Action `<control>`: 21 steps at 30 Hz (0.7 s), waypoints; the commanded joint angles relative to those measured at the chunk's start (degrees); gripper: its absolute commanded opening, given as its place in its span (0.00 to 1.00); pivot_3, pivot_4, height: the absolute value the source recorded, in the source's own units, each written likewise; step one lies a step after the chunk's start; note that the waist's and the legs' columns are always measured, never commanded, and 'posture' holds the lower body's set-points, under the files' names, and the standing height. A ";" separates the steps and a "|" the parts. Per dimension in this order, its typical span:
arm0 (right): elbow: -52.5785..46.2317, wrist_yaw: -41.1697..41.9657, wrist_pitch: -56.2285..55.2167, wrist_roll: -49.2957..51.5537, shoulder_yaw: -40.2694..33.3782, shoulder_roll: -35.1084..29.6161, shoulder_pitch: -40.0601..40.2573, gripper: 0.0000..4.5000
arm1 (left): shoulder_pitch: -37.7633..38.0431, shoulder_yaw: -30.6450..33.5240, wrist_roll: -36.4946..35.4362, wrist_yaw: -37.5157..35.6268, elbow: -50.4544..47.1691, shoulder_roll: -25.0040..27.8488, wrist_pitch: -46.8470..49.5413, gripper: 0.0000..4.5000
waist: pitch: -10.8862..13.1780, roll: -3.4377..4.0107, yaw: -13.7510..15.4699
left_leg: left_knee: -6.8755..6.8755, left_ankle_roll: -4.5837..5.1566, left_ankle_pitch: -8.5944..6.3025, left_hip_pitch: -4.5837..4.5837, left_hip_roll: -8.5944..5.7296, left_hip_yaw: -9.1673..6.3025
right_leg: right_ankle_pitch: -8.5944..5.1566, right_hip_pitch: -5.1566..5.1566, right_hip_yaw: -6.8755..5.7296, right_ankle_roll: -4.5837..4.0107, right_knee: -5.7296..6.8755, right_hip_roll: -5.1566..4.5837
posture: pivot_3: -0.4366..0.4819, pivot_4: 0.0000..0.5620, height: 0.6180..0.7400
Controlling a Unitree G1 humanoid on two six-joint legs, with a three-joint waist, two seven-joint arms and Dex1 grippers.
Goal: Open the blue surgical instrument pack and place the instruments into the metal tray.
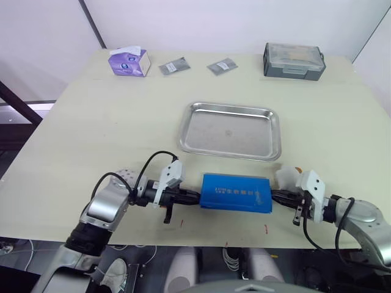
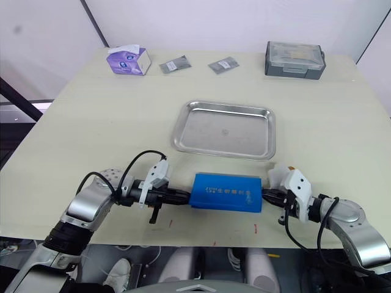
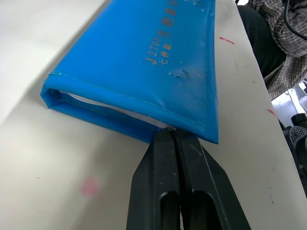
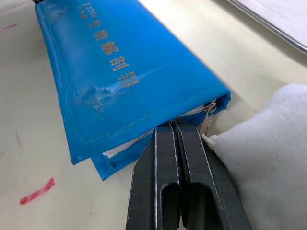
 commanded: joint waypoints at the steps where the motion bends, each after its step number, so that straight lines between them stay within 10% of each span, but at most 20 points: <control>1: -0.97 1.42 -3.02 -0.45 -2.21 -1.41 2.03 0.00 | 1.54 1.63 -0.50 1.19 -0.98 1.64 -0.19 0.02 | 0.00 0.00 0.00 | 0.00 0.00 0.00 0.00 0.00 0.00 | 0.00 0.00 0.00 0.00 0.00 0.00 | 0.48 0.27 1.00; 10: -5.37 6.65 -13.43 -0.90 -8.00 -5.54 10.46 0.00 | 4.04 11.18 -6.29 -2.34 -1.56 7.74 -4.49 0.02 | 0.01 0.02 -0.08 | -0.02 0.00 0.00 0.06 0.06 0.01 | -0.01 0.00 0.02 -0.01 0.04 0.03 | 0.48 0.27 1.00; 15: -7.28 7.80 -21.84 -1.30 -9.48 -3.26 11.85 0.50 | 3.99 13.56 -9.14 -7.78 -2.82 11.05 -7.25 0.00 | 0.02 0.02 0.07 | -0.02 0.00 0.00 0.04 0.05 0.03 | -0.01 0.01 0.00 -0.01 0.00 0.00 | 0.48 0.27 1.00; 21: 1.17 4.73 -48.35 -18.98 -5.64 -2.20 6.05 1.00 | -0.82 10.53 -10.14 -15.37 -2.14 14.76 -15.00 0.42 | 0.05 -0.02 0.01 | -0.02 0.00 0.00 0.06 0.03 0.09 | -0.01 0.01 0.03 -0.01 0.00 0.03 | 0.48 0.27 1.00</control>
